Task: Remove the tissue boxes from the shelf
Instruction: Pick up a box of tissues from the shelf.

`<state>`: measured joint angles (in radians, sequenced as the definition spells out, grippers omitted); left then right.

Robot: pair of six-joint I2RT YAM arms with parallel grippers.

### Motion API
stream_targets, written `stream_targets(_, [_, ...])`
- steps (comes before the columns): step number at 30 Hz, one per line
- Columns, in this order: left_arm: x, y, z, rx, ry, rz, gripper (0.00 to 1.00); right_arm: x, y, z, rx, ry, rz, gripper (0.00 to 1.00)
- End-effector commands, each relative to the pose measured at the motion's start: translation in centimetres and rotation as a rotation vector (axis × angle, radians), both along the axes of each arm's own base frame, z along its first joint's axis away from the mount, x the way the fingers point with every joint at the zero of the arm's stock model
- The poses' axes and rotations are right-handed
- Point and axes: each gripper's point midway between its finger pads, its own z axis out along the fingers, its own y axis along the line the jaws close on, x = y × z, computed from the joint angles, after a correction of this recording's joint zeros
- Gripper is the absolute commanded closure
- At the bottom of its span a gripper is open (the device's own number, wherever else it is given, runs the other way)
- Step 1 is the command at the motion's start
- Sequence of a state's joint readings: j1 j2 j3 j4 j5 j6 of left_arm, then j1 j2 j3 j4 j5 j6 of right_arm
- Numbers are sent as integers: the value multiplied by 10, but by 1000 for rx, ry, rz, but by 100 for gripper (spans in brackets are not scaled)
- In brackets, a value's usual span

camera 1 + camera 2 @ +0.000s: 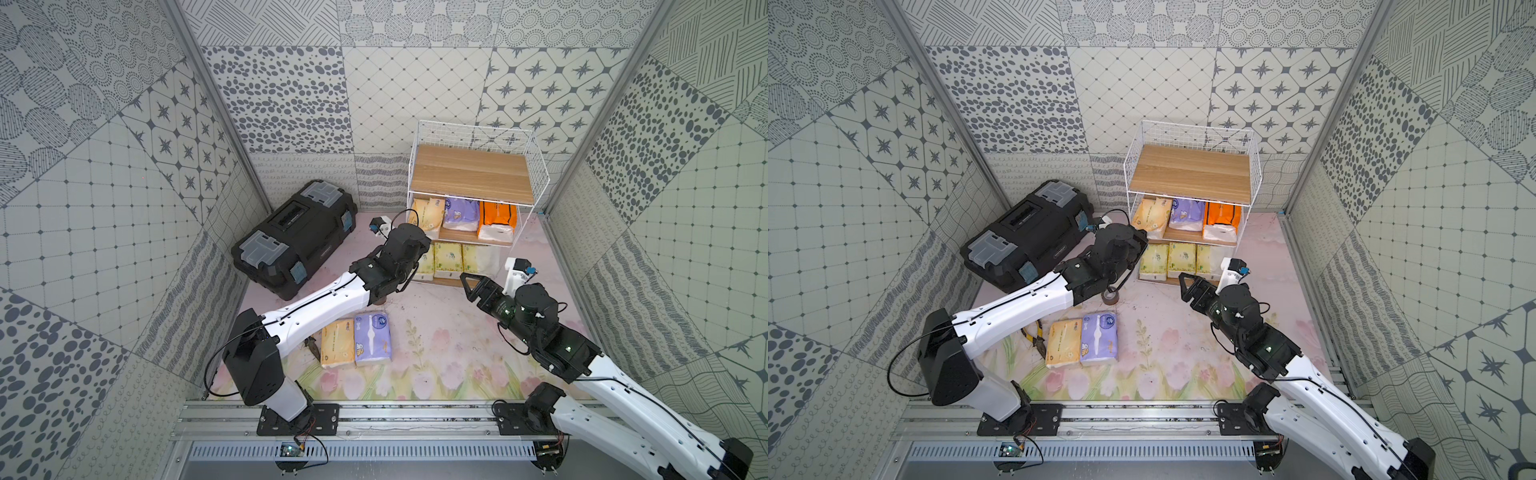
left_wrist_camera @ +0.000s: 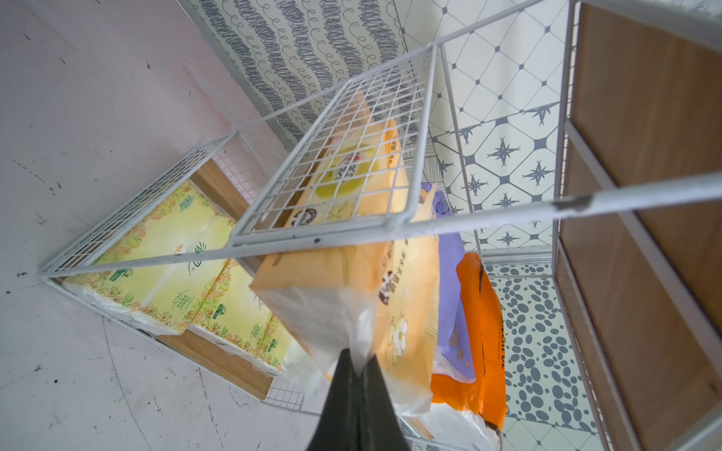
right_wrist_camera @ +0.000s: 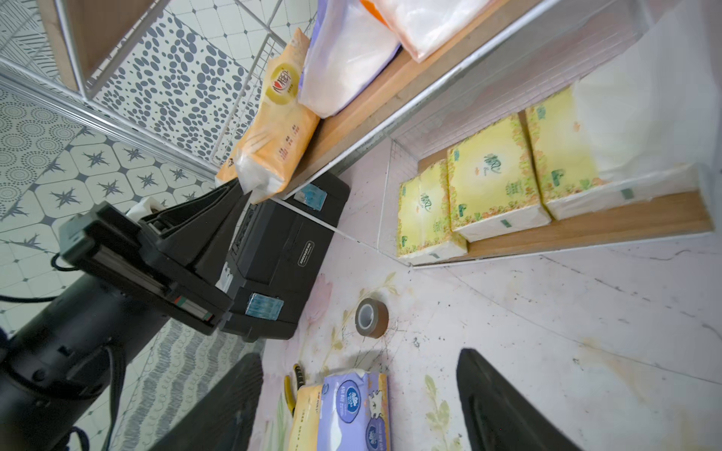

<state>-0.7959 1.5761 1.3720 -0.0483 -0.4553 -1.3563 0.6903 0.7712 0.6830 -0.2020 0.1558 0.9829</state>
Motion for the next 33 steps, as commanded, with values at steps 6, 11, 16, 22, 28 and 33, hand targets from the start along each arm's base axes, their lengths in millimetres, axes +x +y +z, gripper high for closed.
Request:
stream_targets(6, [-21,-5,1,-53,-12,-99,100,35,38,62,308,-88,27,14])
stream_targets(11, [-26,-2,-3,-68,-10,-107,100,62,46,65,354,-87,-5,13])
stream_targets(16, [-30,2,-5,-77,-5,-105,100,88,56,65,357,-81,-2,11])
stream_targets(22, [-33,4,-10,-85,12,-103,100,111,65,57,339,-63,2,16])
stream_targets(28, [-35,5,-8,-88,12,-105,100,124,73,44,330,-41,13,31])
stream_targets(33, [-37,7,-10,-95,25,-102,100,128,81,45,330,-47,46,47])
